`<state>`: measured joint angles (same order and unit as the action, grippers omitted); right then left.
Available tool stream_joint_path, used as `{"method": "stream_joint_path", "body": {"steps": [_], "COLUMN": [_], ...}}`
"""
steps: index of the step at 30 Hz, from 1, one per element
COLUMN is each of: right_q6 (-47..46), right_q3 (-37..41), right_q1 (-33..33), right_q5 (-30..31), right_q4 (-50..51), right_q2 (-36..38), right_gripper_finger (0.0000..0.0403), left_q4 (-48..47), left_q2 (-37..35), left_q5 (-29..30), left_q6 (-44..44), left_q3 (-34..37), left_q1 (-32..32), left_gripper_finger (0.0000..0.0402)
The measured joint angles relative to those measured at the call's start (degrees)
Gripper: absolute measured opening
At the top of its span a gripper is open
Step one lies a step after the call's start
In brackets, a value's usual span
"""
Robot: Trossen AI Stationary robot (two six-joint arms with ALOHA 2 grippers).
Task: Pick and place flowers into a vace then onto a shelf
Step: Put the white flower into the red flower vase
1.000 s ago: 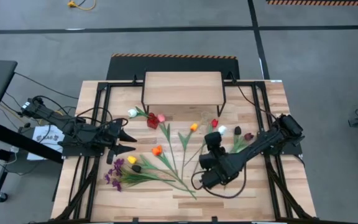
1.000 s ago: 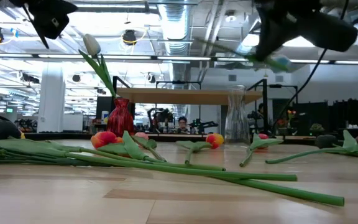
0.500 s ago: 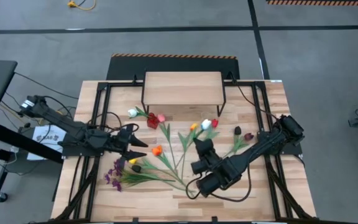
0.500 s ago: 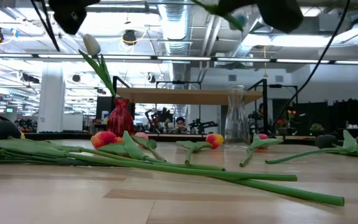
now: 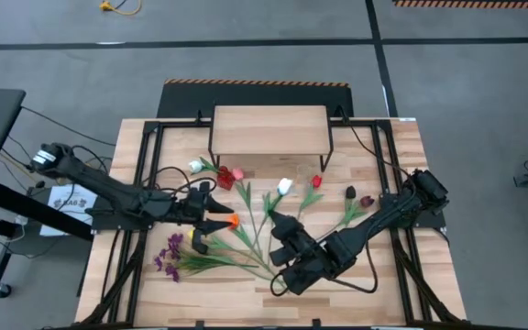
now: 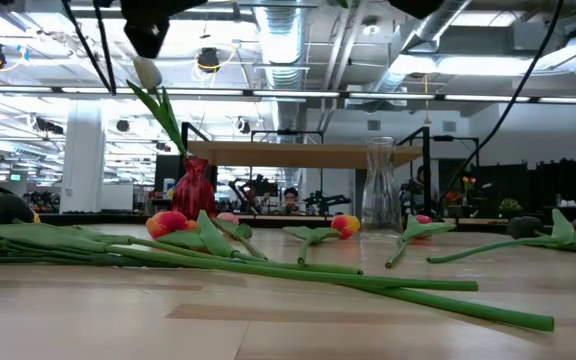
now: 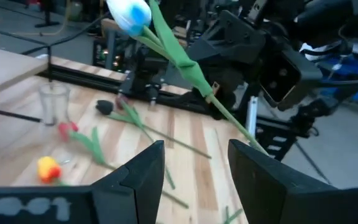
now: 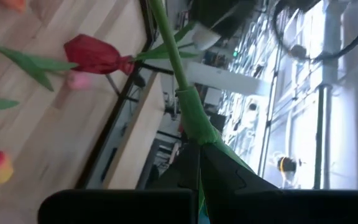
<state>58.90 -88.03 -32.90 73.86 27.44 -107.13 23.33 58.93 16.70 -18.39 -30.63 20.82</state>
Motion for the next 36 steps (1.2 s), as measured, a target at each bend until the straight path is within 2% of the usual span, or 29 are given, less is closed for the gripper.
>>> {"method": "stream_joint_path", "body": {"steps": [4, 9, 17, 23, 36], "right_q6": [4.4, 4.8, 6.3, 7.6, 9.1], "right_q3": [0.0, 0.0, 0.0, 0.0, 0.0], "right_q1": [0.3, 0.9, 1.8, 1.9, 2.0], "right_q5": [0.0, -0.3, -0.6, -2.6, -3.1], "right_q4": [-2.9, -2.7, -2.7, -2.7, -2.6], "right_q2": [0.0, 0.0, 0.0, 0.0, 0.0], "right_gripper_finger": [0.0, 0.0, 0.0, 0.0, 0.0], "left_q4": [5.5, 12.0, 21.6, 21.4, 17.6], "left_q2": [3.4, 7.5, 13.2, 16.4, 18.1], "left_q5": [-5.2, -9.9, -16.1, -19.4, -20.4], "left_q6": [-1.6, -3.1, -11.0, -12.9, -12.2], "left_q3": [0.0, 0.0, -0.1, -3.5, -8.3], "left_q1": [-2.0, -4.0, -7.8, -9.9, -10.0], "left_gripper_finger": [0.0167, 0.0167, 0.0167, 0.0167, 0.0167]}}
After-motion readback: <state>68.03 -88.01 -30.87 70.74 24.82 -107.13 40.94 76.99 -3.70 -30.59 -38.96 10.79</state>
